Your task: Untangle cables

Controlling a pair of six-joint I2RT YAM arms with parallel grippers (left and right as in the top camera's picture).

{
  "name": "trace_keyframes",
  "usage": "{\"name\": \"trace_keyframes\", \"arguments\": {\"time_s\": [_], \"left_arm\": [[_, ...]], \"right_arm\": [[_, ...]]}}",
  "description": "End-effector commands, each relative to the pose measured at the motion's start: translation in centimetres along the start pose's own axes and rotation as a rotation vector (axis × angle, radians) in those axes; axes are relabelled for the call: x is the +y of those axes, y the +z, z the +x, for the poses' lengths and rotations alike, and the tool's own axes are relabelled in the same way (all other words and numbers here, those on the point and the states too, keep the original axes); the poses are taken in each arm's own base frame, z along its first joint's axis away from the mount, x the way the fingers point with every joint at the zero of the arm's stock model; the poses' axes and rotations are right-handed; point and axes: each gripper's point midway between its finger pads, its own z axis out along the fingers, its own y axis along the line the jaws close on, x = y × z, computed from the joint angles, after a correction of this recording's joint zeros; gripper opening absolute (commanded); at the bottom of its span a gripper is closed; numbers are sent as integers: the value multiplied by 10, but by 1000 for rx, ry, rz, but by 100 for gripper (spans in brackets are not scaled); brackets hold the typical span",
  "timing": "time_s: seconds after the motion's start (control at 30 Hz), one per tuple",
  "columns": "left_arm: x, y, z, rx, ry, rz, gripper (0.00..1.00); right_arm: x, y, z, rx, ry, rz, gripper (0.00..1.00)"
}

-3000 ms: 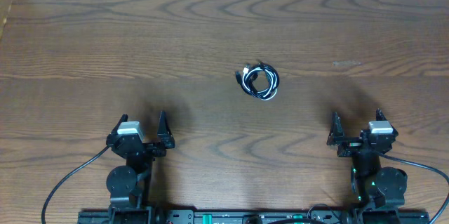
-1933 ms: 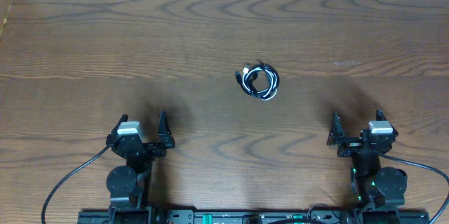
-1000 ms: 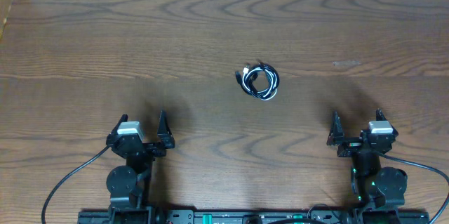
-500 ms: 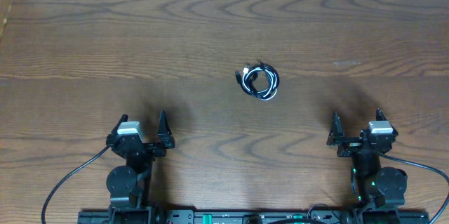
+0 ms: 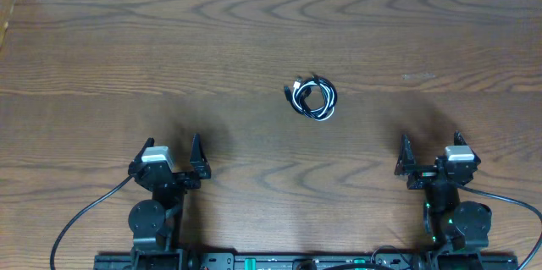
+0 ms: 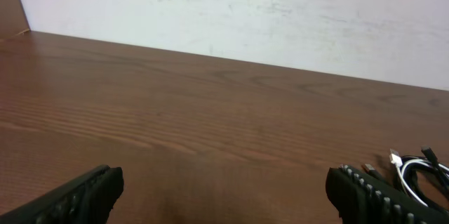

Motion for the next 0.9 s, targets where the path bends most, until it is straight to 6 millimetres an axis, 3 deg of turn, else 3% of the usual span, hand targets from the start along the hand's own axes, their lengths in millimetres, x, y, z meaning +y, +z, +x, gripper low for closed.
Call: {"name": "trace_keyframes", "arguments": {"time_s": [0.0,0.47,0.67,0.87], "left_arm": [[2,2,16,40,-4,0,98],[2,2,16,42,-8,-1,98],[-2,-7,16,133,-21,6,98],[-6,-16,-14,140,-22,5,98]], "right_arm": [[-2,0,1,-1,-10,4,99],[-1,0,1,0,-10,4,99],[-2,0,1,0,-10,4,99],[-2,0,1,0,-10,4,99]]}}
